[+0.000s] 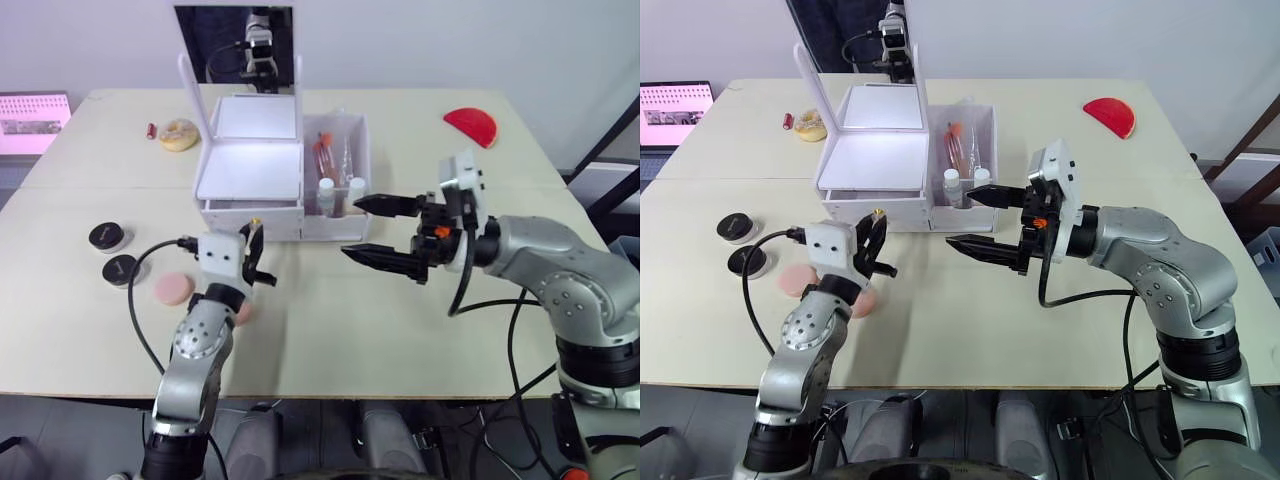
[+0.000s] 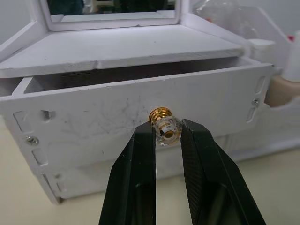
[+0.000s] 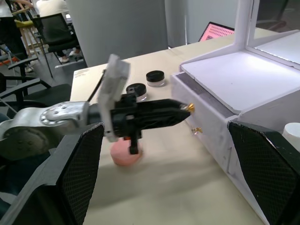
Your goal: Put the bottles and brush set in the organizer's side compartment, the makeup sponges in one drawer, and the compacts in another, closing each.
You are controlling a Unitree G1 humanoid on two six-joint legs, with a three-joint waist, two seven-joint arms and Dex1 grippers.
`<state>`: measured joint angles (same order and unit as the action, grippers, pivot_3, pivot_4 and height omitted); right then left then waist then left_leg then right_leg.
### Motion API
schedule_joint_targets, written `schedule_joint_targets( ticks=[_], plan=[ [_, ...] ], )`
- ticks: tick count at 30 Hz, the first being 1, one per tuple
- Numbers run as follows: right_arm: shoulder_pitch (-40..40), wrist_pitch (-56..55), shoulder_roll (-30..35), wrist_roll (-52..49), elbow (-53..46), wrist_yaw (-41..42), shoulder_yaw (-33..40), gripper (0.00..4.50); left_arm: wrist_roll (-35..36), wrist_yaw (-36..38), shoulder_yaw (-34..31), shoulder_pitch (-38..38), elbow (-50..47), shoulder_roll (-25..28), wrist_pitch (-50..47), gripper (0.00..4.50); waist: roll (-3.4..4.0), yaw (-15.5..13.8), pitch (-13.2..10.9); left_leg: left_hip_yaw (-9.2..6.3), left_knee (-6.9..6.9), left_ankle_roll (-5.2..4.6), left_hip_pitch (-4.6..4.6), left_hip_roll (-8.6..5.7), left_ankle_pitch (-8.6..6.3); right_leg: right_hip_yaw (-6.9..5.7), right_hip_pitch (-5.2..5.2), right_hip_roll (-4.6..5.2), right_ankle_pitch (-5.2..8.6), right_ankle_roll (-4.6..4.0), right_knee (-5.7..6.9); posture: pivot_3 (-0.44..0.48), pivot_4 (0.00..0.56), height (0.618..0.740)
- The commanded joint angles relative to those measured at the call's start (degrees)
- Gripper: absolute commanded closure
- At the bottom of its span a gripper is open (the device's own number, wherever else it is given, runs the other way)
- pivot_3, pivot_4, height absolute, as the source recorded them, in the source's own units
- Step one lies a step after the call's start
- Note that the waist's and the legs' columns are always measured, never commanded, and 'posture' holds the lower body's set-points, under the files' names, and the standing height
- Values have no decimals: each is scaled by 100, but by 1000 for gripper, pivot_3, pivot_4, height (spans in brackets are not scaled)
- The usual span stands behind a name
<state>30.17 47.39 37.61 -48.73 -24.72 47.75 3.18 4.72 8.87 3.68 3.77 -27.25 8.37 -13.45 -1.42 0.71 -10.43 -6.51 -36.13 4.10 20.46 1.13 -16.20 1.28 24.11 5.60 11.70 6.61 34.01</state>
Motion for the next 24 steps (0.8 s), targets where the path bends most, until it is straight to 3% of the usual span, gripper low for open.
schedule_joint_targets(
  ticks=[1,14,24],
  plan=[
    [201,-71,-21,-183,-39,59,173,0,142,313,65,432,-455,153,276,4238,2,-5,-1,0,0,0,0,0,0,0,0,0,0,-1,0,0,150,739],
    [318,-166,8,-87,122,167,99,0,503,545,-210,1488,-1163,413,202,4238,5,1,-3,0,1,-1,3,0,-1,0,4,1,10,13,0,0,150,739],
    [342,-207,14,-38,145,178,75,0,699,625,-364,1670,-1322,531,75,4238,6,6,-3,0,-1,-1,4,0,-1,0,6,0,15,20,-1,0,150,739]
  ],
)
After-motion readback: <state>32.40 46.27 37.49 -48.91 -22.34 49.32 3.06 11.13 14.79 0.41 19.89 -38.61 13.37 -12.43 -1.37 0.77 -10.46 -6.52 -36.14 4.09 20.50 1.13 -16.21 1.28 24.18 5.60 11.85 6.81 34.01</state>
